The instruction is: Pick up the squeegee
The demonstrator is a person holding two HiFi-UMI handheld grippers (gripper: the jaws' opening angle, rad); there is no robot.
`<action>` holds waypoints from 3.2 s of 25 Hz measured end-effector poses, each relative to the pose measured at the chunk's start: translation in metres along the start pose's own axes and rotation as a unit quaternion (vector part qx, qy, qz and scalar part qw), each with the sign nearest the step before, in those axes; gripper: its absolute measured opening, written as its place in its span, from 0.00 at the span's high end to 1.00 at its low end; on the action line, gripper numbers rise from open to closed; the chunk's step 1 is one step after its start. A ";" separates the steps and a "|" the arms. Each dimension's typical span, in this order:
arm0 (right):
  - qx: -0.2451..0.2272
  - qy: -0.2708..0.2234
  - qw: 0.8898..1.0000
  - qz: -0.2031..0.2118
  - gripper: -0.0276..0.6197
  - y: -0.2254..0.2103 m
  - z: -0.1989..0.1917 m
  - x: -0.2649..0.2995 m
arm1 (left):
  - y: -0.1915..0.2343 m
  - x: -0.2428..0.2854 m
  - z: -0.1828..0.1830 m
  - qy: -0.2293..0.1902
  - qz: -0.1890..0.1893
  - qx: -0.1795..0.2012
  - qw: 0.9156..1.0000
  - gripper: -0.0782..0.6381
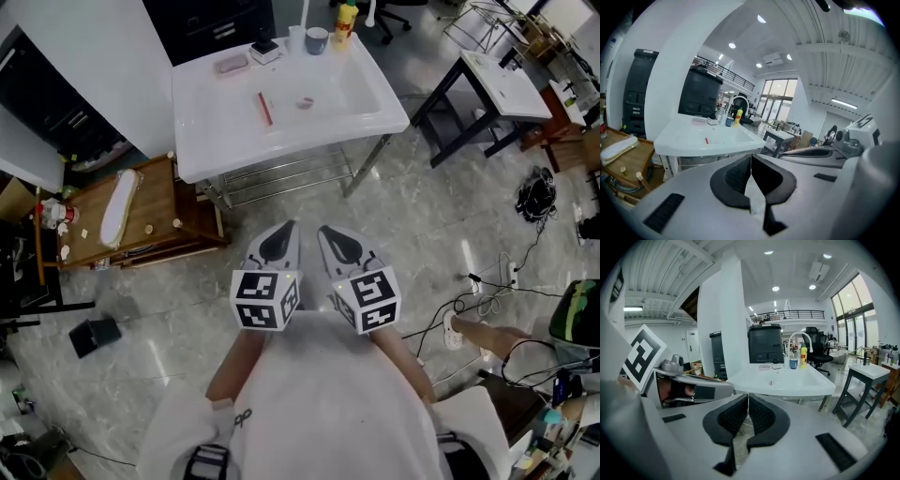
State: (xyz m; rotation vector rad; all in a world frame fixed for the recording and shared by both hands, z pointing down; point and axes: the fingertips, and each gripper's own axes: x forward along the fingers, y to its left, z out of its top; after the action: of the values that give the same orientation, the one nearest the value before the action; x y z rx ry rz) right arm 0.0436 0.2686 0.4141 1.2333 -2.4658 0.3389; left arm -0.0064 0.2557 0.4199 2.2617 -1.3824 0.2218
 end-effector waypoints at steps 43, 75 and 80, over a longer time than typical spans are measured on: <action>0.036 0.000 0.998 -0.051 0.91 0.015 0.033 0.076 | 0.071 0.010 0.031 0.008 -0.029 0.032 0.999 0.85; 0.027 0.001 1.000 -0.005 0.91 -0.022 0.049 0.128 | 0.101 0.059 0.050 0.005 0.018 0.010 1.000 0.85; 0.031 0.006 0.999 0.005 0.91 -0.043 0.052 0.145 | 0.106 0.081 0.055 0.012 0.028 0.006 1.000 0.85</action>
State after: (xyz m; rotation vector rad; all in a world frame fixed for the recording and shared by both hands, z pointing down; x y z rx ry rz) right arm -0.0133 0.1198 0.4306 1.2401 -2.4693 0.4287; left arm -0.0664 0.1252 0.4349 2.2252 -1.4363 0.2744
